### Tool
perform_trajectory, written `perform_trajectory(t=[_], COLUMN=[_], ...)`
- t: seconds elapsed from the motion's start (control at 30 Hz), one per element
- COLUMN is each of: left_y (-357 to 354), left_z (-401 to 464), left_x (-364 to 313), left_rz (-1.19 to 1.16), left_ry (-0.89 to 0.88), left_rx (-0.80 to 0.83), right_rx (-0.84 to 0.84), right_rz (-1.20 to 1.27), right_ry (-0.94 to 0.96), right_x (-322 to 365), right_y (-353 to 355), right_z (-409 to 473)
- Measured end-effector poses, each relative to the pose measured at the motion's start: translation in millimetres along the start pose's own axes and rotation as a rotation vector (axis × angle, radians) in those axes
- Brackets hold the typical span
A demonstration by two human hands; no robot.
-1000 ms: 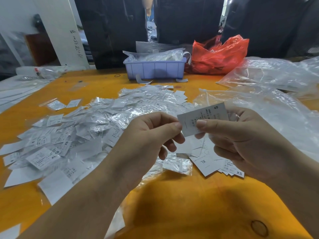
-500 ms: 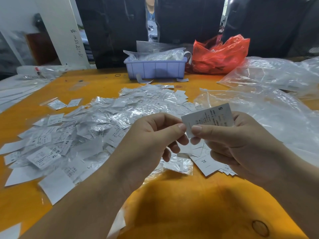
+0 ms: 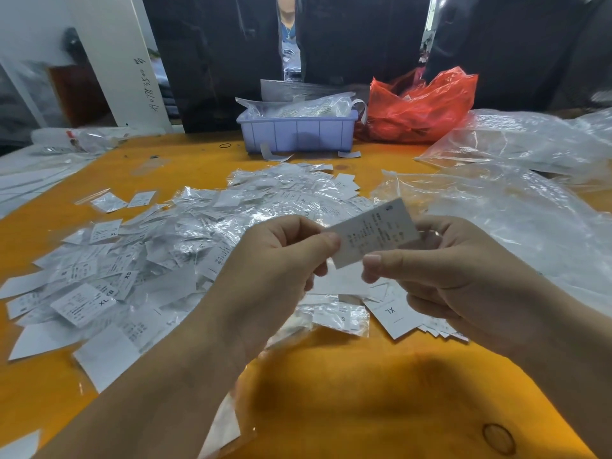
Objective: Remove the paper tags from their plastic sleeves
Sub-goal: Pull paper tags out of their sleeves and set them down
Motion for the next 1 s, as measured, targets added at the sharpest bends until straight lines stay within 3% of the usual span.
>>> perform_trajectory(t=[0.1,0.27,0.43,0.57,0.63,0.83,1.0], left_y=[20.8,44.4,52.7,50.4,42.9,3.4,-4.0], left_z=[5.0,5.1,7.3,2.2,0.6,-2.7,-1.5], left_x=[2.1,-6.9,-2.7,-13.8,-17.9,-7.2,-2.2], left_rz=[0.127,0.503,0.614,0.672,0.663,0.613,0.601], left_ry=[0.013,-0.085,-0.013,-0.113,-0.174,-0.206,-0.191], left_rx=[-0.153,-0.361,-0.407,-0.450,-0.409,-0.070,0.000], right_rx=[-0.134,-0.352,-0.291,-0.193,-0.146,-0.128,-0.184], right_rz=[-0.077,-0.532,-0.867,-1.039,-1.040,-1.020,-1.047], right_ry=[0.017,0.143,-0.003,-0.140,-0.182,-0.156,-0.056], right_x=[8.3,18.0,-6.4,-19.6,-25.1,-26.5,-20.3], right_y=[17.6,42.6,38.6,34.3,30.7,26.9,26.6], right_z=[0.6,-1.5,5.3,5.7,5.3,7.4,9.5])
Point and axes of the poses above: each hand's wrist, its own z-axis towards the middle knuckle, its own y-axis out of the back of the hand, x = y × z, the point moved 8 cm from there along z, towards the middle knuckle, and after that the axes turned 2 degrees about -x, right-handed, at the moved point
